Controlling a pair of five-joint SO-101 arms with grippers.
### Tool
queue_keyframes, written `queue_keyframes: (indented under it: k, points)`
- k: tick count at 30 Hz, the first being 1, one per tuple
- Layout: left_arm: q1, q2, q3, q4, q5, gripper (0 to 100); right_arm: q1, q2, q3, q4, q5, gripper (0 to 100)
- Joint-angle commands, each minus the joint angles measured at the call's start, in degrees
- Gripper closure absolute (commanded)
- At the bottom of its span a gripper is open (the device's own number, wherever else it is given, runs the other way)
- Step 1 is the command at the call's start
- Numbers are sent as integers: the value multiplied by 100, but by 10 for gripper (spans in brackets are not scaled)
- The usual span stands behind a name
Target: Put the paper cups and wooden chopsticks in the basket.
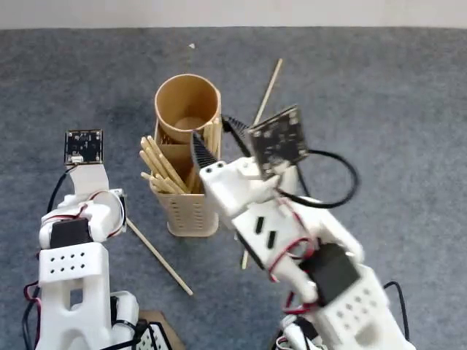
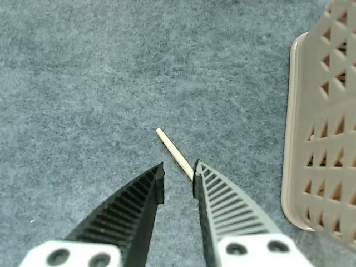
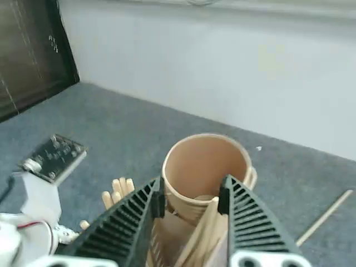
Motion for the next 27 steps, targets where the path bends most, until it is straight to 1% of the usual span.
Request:
queue_keyframes:
  k: [1, 4, 6, 9, 11, 12, 16, 19, 24, 27]
  points:
    - [92, -84, -22, -97, -44, 877, 681, -57, -1745, 1578, -26, 835]
    - [92, -84, -22, -97, -44, 877, 1402, 268, -2352, 2615, -35, 835]
    - [92, -84, -22, -97, -44, 877, 1719, 796, -2185, 3090, -35, 835]
    - [92, -84, -22, -88, -44, 877, 1824, 1763, -1464, 3222, -35, 835]
    - [92, -84, -22, -88, -44, 877, 1807, 2387, -892, 2914, -79, 835]
    - [92, -84, -22, -88, -44, 877, 1807, 2659, -576, 2615, -255, 835]
    - [92, -84, -22, -88, -44, 877, 1780, 3451, 462, 1051, -976, 835]
    - [92, -84, -22, -88, -44, 877, 1560, 3662, 998, 31, -1336, 835]
    - [92, -84, -22, -88, -44, 877, 927, 3723, 1367, -514, -1600, 835]
    - [92, -84, -22, -88, -44, 877, 804, 3732, 1420, -734, -1705, 835]
